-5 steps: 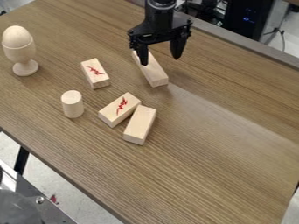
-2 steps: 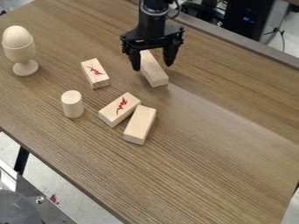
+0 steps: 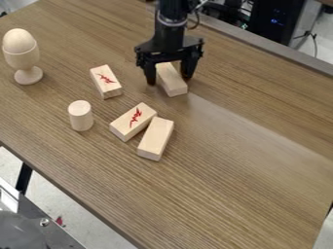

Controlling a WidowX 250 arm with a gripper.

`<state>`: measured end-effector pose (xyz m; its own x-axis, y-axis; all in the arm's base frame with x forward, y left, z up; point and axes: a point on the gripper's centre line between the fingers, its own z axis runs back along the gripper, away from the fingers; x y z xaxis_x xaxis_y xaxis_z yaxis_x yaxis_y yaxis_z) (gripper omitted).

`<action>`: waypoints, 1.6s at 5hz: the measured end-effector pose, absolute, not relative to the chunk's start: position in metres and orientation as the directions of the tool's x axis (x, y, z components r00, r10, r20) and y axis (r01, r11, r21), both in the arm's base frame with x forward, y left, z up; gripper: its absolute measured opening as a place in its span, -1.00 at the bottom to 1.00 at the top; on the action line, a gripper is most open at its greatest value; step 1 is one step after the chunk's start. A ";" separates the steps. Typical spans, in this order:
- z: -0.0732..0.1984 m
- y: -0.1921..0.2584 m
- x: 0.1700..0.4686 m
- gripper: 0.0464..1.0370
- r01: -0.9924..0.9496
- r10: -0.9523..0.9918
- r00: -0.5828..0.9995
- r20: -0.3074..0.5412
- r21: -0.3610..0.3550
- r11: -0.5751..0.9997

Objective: Move the topmost rectangular block to the right

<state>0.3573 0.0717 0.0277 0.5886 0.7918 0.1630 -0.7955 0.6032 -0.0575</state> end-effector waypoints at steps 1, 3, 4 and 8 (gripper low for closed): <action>0.029 0.071 0.360 0.85 -0.795 0.790 0.590 0.168 -0.050 0.605; 0.031 0.072 0.359 0.01 -0.803 0.795 0.577 0.186 -0.050 0.594; 0.050 0.074 0.352 0.01 -0.817 0.806 0.545 0.230 -0.069 0.572; 0.076 0.036 0.347 0.01 -0.930 0.932 0.293 0.214 -0.163 0.330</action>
